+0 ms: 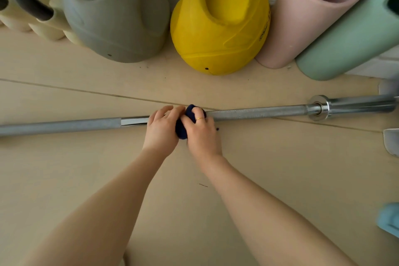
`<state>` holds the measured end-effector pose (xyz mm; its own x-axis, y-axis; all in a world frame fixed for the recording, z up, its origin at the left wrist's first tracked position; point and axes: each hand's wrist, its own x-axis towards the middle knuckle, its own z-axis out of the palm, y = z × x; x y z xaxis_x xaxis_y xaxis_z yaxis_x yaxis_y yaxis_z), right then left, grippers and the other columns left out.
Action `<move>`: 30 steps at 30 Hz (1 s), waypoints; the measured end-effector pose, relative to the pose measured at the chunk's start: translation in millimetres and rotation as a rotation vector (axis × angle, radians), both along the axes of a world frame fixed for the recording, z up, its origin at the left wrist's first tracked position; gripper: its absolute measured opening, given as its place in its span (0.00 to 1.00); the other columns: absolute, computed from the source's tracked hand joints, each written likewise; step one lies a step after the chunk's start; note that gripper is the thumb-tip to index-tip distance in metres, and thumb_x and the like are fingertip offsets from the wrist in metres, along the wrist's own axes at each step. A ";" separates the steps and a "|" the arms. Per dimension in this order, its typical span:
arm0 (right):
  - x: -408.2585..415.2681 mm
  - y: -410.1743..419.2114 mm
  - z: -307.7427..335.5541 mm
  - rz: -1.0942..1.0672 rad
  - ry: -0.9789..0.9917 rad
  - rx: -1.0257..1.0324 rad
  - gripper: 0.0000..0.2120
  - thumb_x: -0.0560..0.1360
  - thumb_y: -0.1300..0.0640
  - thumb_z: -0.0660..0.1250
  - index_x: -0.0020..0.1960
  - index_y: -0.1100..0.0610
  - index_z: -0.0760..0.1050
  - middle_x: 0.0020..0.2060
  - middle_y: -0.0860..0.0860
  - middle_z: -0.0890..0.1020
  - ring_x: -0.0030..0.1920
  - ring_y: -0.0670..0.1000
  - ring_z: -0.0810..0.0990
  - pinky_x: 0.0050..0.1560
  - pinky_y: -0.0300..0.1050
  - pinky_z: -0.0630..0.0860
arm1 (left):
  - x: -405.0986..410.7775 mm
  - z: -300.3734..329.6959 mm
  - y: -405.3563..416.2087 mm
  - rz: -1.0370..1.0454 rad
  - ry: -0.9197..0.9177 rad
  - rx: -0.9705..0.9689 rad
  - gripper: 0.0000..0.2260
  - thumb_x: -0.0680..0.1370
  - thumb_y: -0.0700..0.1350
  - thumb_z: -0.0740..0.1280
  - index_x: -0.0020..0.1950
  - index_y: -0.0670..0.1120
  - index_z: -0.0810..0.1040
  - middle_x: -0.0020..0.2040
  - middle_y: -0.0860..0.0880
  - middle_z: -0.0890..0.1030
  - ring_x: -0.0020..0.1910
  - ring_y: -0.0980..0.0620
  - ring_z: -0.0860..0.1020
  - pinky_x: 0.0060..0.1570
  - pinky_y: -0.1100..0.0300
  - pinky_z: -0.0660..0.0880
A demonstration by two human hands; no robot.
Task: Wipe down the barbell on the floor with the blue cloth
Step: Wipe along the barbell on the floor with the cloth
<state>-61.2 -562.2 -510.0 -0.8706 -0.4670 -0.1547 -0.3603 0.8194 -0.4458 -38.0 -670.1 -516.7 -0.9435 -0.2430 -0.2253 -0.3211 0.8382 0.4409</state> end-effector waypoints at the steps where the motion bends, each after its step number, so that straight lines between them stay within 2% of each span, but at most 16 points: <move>1: -3.5 6.1 1.4 0.061 0.000 0.013 0.17 0.68 0.65 0.69 0.56 0.56 0.77 0.58 0.60 0.76 0.46 0.65 0.75 0.36 0.54 0.77 | 1.1 0.5 -0.6 0.003 -0.003 0.000 0.25 0.72 0.32 0.60 0.68 0.47 0.70 0.65 0.46 0.74 0.70 0.46 0.64 0.69 0.54 0.57; 3: -17.5 27.1 2.1 0.118 0.086 0.056 0.20 0.62 0.65 0.73 0.54 0.57 0.78 0.55 0.59 0.78 0.44 0.64 0.75 0.36 0.51 0.76 | 1.9 -2.1 -0.7 0.001 0.005 -0.014 0.27 0.70 0.30 0.58 0.67 0.49 0.70 0.65 0.48 0.75 0.70 0.47 0.64 0.69 0.55 0.57; 4: -26.1 40.4 1.3 0.077 0.118 0.067 0.21 0.60 0.67 0.73 0.53 0.57 0.79 0.53 0.60 0.78 0.43 0.64 0.76 0.37 0.50 0.75 | 2.4 -3.4 0.4 -0.003 0.000 -0.022 0.28 0.69 0.30 0.58 0.67 0.50 0.70 0.65 0.49 0.75 0.70 0.48 0.63 0.68 0.56 0.56; 7: -47.6 77.9 -6.3 -0.177 0.112 0.115 0.20 0.65 0.71 0.66 0.56 0.58 0.78 0.55 0.61 0.76 0.46 0.64 0.73 0.44 0.54 0.72 | 3.5 -5.4 6.2 -0.030 -0.002 -0.078 0.26 0.72 0.32 0.59 0.69 0.48 0.69 0.65 0.49 0.76 0.70 0.46 0.63 0.69 0.54 0.56; 9: -48.0 79.4 -5.7 -0.270 0.133 0.155 0.18 0.66 0.71 0.66 0.54 0.59 0.78 0.54 0.61 0.76 0.45 0.63 0.73 0.44 0.53 0.71 | 2.8 -3.2 12.0 -0.060 0.051 -0.144 0.25 0.71 0.32 0.63 0.68 0.45 0.72 0.60 0.46 0.79 0.66 0.42 0.70 0.66 0.50 0.62; 12: -32.9 62.0 0.2 -0.041 0.201 0.182 0.16 0.58 0.70 0.73 0.45 0.62 0.80 0.45 0.62 0.79 0.37 0.63 0.76 0.35 0.49 0.75 | 1.6 -8.6 24.5 -0.128 0.141 -0.274 0.26 0.62 0.31 0.71 0.60 0.44 0.79 0.46 0.43 0.81 0.48 0.38 0.79 0.54 0.46 0.73; 14: -34.3 69.6 1.9 0.116 0.214 0.221 0.20 0.56 0.69 0.75 0.48 0.62 0.80 0.46 0.61 0.80 0.36 0.63 0.77 0.31 0.48 0.74 | 0.9 -7.7 34.8 -0.118 0.143 -0.302 0.27 0.59 0.31 0.72 0.57 0.44 0.81 0.42 0.43 0.79 0.43 0.38 0.79 0.49 0.46 0.75; 15: -40.5 80.8 3.0 0.130 0.199 0.236 0.21 0.58 0.69 0.73 0.50 0.61 0.79 0.48 0.61 0.79 0.39 0.63 0.76 0.32 0.48 0.74 | 2.3 -6.7 38.8 -0.114 0.140 -0.309 0.26 0.59 0.31 0.72 0.57 0.44 0.81 0.42 0.42 0.79 0.42 0.38 0.78 0.48 0.46 0.75; 18: -58.8 122.8 1.9 -0.067 0.164 0.302 0.18 0.66 0.69 0.66 0.55 0.59 0.77 0.53 0.62 0.76 0.45 0.63 0.73 0.40 0.52 0.71 | 8.5 -6.5 39.5 -0.118 0.178 -0.360 0.23 0.60 0.33 0.74 0.55 0.45 0.82 0.40 0.43 0.78 0.40 0.39 0.78 0.46 0.47 0.76; 20: -60.0 132.2 -2.4 -0.244 0.169 0.316 0.16 0.68 0.70 0.65 0.54 0.59 0.77 0.52 0.63 0.75 0.45 0.64 0.73 0.40 0.53 0.71 | 10.8 -9.2 36.8 -0.124 0.207 -0.366 0.21 0.61 0.34 0.76 0.53 0.45 0.82 0.39 0.43 0.78 0.40 0.40 0.78 0.44 0.48 0.76; 22: -48.6 120.9 -5.9 -0.302 0.139 0.291 0.15 0.68 0.69 0.65 0.54 0.60 0.76 0.55 0.63 0.74 0.46 0.65 0.73 0.40 0.53 0.72 | 12.4 -13.4 36.8 -0.126 0.226 -0.377 0.21 0.61 0.34 0.77 0.52 0.46 0.82 0.38 0.43 0.77 0.41 0.41 0.77 0.45 0.49 0.75; 25: -23.3 98.6 -6.9 -0.178 0.089 0.219 0.16 0.67 0.70 0.66 0.53 0.60 0.76 0.57 0.63 0.74 0.47 0.66 0.74 0.38 0.54 0.75 | 14.1 -18.0 40.1 -0.110 0.240 -0.412 0.23 0.59 0.31 0.76 0.52 0.46 0.82 0.38 0.44 0.77 0.44 0.43 0.73 0.45 0.50 0.74; 28: -26.4 109.2 -4.6 0.037 0.043 0.163 0.21 0.66 0.70 0.67 0.57 0.58 0.75 0.61 0.61 0.72 0.49 0.64 0.73 0.40 0.55 0.77 | 14.0 -16.0 41.6 -0.103 0.227 -0.414 0.24 0.59 0.29 0.75 0.52 0.46 0.83 0.38 0.44 0.77 0.40 0.41 0.77 0.44 0.49 0.75; 30: -44.3 132.4 -1.6 0.065 0.071 0.203 0.22 0.64 0.70 0.69 0.57 0.56 0.76 0.59 0.60 0.74 0.48 0.63 0.73 0.41 0.53 0.75 | 11.5 -14.4 40.6 -0.092 0.208 -0.405 0.22 0.60 0.30 0.75 0.51 0.46 0.83 0.38 0.44 0.77 0.40 0.40 0.77 0.44 0.49 0.75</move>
